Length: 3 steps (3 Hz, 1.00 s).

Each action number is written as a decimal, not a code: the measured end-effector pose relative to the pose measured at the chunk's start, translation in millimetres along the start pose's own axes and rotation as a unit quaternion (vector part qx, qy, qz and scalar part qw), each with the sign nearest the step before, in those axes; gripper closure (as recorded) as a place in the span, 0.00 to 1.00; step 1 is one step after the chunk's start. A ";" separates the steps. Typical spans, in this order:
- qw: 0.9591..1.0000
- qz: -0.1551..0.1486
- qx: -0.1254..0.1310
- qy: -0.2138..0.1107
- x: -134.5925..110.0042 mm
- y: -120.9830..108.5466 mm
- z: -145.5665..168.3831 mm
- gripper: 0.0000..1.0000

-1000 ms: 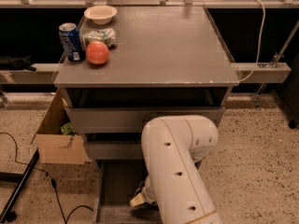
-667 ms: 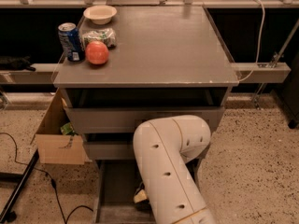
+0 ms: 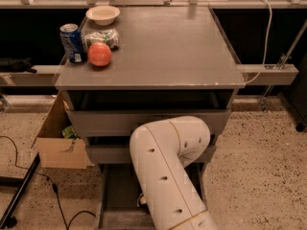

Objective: Pick blue chip bag from bottom drawer and place on counter

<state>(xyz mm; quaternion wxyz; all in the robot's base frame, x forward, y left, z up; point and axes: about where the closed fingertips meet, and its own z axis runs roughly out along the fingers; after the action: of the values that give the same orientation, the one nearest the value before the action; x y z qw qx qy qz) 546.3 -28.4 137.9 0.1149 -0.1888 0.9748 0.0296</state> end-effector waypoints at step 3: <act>1.000 0.003 -0.003 0.028 15.2 -1.9 23.5 0.17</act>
Offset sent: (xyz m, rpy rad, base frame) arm -0.0042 -0.0029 -0.0181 -0.0114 0.0369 -0.0038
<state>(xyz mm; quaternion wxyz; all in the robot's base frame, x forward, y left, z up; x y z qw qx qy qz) 538.4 -33.2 111.5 0.0867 -0.1871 0.9781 0.0273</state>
